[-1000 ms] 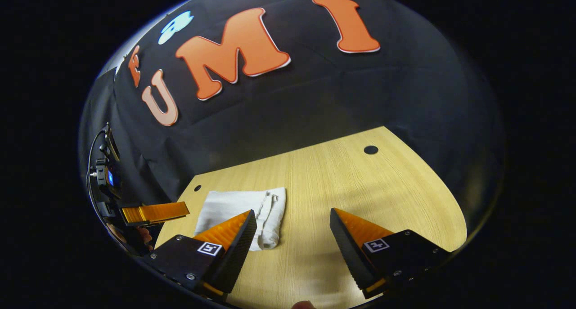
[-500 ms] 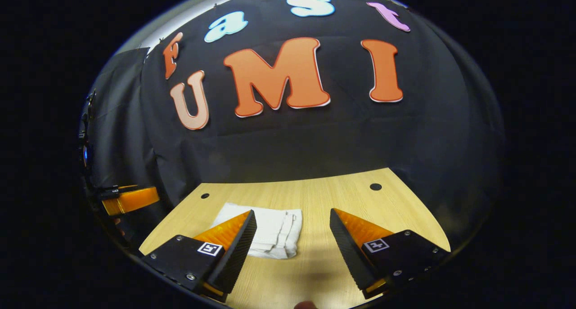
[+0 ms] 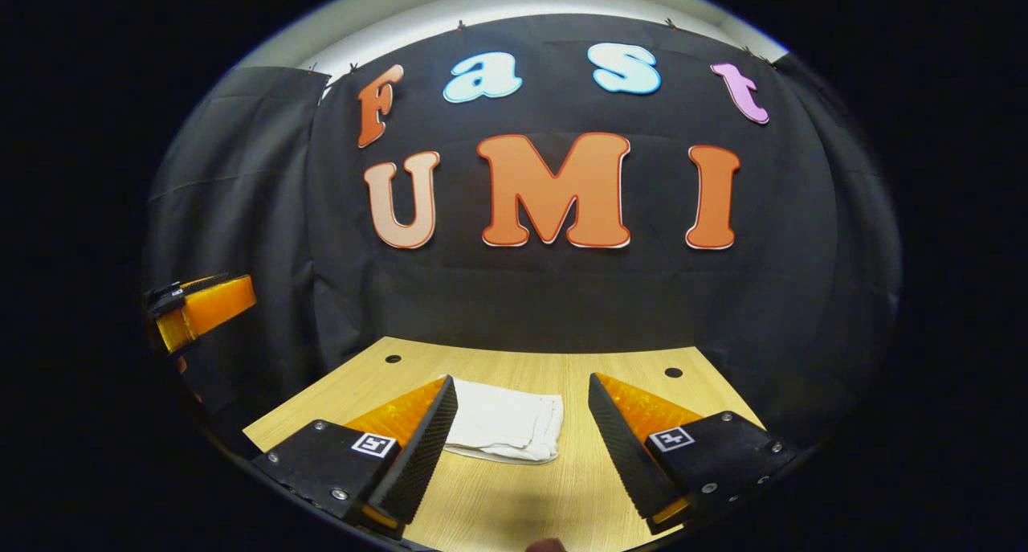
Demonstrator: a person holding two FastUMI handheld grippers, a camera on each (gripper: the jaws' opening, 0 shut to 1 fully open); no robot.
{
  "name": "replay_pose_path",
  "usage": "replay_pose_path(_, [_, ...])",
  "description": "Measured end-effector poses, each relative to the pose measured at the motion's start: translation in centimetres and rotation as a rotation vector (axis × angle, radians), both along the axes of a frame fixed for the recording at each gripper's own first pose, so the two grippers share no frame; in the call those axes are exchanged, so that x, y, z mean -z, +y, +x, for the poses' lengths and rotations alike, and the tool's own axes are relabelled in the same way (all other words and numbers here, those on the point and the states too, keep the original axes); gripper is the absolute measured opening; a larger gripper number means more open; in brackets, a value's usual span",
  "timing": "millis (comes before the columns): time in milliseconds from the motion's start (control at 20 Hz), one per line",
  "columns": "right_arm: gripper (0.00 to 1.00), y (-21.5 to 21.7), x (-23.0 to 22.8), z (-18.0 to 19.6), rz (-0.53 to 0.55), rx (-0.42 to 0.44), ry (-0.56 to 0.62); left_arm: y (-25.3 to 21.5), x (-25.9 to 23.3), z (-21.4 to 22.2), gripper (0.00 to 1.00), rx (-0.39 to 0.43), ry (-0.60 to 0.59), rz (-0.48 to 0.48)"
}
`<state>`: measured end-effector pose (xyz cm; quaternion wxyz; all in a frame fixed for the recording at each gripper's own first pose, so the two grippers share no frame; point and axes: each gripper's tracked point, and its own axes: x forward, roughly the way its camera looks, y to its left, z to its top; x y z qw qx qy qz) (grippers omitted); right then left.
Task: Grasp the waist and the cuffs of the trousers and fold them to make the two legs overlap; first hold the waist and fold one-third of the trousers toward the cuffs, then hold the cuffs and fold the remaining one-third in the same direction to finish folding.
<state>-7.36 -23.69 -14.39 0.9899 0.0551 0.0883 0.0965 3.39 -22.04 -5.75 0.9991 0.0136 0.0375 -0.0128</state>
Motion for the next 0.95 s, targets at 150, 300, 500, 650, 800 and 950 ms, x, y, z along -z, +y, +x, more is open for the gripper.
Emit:
replay_pose_path(150, [0.98, 0.0, -1.7, -2.0, -0.034, 0.008, -0.057, 0.1, -1.2, -2.0, 0.99, -0.001, -0.043, 0.001])
replay_pose_path(300, [0.98, -0.8, -2.1, -3.6, -0.065, 0.044, -0.092, 0.0, -1.2, -6.0, 0.98, -0.001, -0.044, -0.011])
replay_pose_path(500, [0.99, -0.9, -2.2, -5.4, -0.052, 0.035, -0.091, -0.8, -0.3, -8.8, 0.99, -0.008, -0.034, -0.003])
replay_pose_path(650, [0.99, -0.8, -2.5, -5.4, -0.028, 0.031, -0.094, -1.8, -0.5, -9.1, 0.96, 0.007, -0.039, 0.000])
replay_pose_path(800, [0.99, -1.2, -2.7, -6.1, -0.007, 0.021, -0.096, -2.5, -0.9, -10.0, 0.99, 0.011, -0.047, 0.013])
replay_pose_path(950, [0.99, -1.7, -2.9, -6.9, -0.009, 0.025, -0.108, -3.1, -1.6, -10.3, 0.98, 0.027, -0.052, 0.033])
